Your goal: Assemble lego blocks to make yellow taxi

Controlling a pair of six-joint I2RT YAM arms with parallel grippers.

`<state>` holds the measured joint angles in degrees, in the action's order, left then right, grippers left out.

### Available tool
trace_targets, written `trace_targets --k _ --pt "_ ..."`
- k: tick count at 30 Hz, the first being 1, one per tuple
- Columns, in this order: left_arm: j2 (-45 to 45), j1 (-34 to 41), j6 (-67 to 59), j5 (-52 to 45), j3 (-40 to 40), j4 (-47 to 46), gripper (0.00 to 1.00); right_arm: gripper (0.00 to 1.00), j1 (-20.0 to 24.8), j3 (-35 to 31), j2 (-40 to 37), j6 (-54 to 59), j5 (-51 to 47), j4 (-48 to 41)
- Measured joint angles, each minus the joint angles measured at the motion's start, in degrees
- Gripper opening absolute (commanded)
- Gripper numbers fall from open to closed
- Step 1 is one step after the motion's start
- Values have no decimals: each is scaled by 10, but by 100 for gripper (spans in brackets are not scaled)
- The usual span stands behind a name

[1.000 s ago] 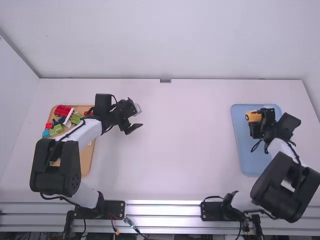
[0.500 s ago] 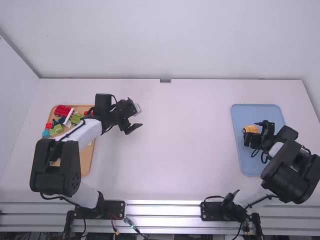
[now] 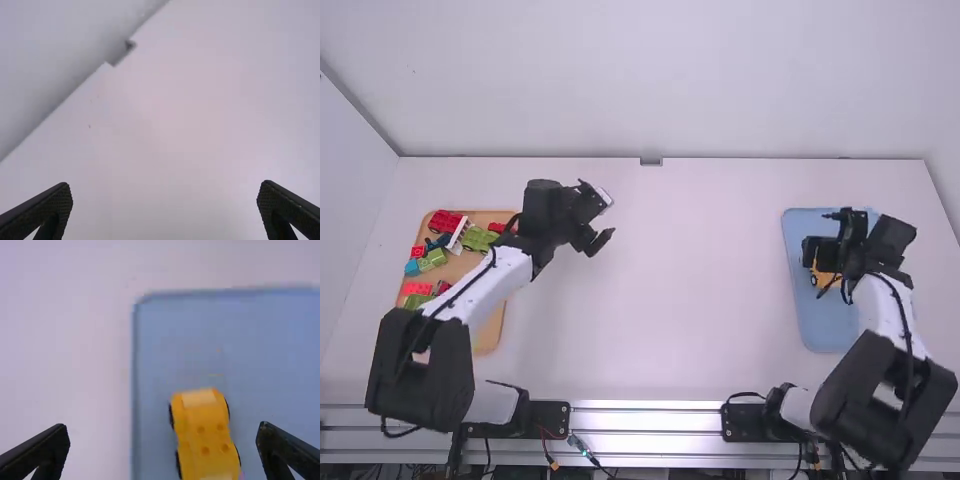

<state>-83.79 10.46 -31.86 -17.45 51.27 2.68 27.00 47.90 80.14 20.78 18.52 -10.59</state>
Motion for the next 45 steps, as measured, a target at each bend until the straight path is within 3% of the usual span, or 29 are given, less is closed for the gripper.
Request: trace_targets --k 3,11,15,26,32,45 --pt "56 29 57 28 0 -4 99 99 -99 2 -83 -35 -23 -16" --pt "126 26 150 56 0 -26 99 99 -291 2 -185 -37 -32 -33" --pt "146 23 167 63 -2 -26 95 95 -342 2 -209 -28 -34 -24" --pt "222 -57 238 130 -87 -27 80 80 -270 -73 -289 -85 -110 59" --pt "285 -104 288 164 -145 -27 70 68 -269 -133 -353 -138 -156 105" --pt "449 -105 315 167 -306 -28 41 39 -269 -301 -522 -202 -180 104"
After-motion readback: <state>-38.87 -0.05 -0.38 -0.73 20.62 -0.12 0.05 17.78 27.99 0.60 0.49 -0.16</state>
